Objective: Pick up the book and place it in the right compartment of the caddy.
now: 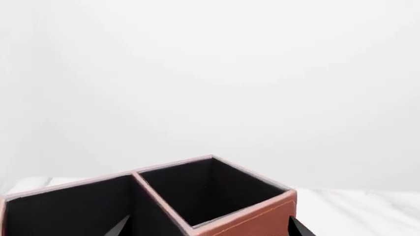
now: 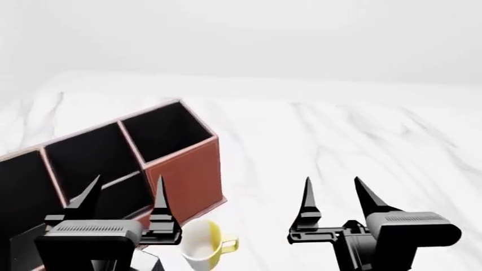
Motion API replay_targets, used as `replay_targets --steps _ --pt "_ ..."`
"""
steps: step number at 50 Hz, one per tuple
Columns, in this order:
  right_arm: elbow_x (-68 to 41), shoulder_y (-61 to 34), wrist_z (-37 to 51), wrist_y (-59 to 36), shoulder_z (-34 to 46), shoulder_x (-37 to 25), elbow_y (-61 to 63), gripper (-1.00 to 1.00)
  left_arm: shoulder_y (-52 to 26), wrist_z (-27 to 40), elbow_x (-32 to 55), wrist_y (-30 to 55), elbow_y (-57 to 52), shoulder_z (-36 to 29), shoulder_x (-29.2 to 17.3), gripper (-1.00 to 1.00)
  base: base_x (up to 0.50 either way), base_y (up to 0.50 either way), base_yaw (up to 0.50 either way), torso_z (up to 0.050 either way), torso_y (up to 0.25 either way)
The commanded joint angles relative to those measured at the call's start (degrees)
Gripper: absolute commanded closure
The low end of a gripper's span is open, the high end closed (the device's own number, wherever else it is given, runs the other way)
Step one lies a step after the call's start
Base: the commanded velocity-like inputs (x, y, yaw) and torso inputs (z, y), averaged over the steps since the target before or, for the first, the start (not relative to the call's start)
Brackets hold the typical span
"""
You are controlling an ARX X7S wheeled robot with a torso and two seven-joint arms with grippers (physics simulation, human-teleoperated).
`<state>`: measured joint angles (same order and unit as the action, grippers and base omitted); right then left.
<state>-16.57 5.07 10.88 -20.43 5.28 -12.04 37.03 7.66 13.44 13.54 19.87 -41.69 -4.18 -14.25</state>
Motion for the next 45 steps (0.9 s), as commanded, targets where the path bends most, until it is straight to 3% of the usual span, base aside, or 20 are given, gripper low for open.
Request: replay_targets --steps 1,45 --pt "0.22 -0.32 0.48 0.02 0.76 -0.41 -0.16 -1.00 -0.04 0.58 0.71 0.32 -0.38 -0.02 -0.68 -1.00 0.00 0.00 0.50 0.000 0.000" --pt "-0.75 -0.58 2.60 1.05 2.30 -2.39 -0.63 -1.00 0.07 2.13 1.29 -0.98 0.35 -1.74 -2.04 -1.00 0.00 0.00 0.50 0.000 0.000"
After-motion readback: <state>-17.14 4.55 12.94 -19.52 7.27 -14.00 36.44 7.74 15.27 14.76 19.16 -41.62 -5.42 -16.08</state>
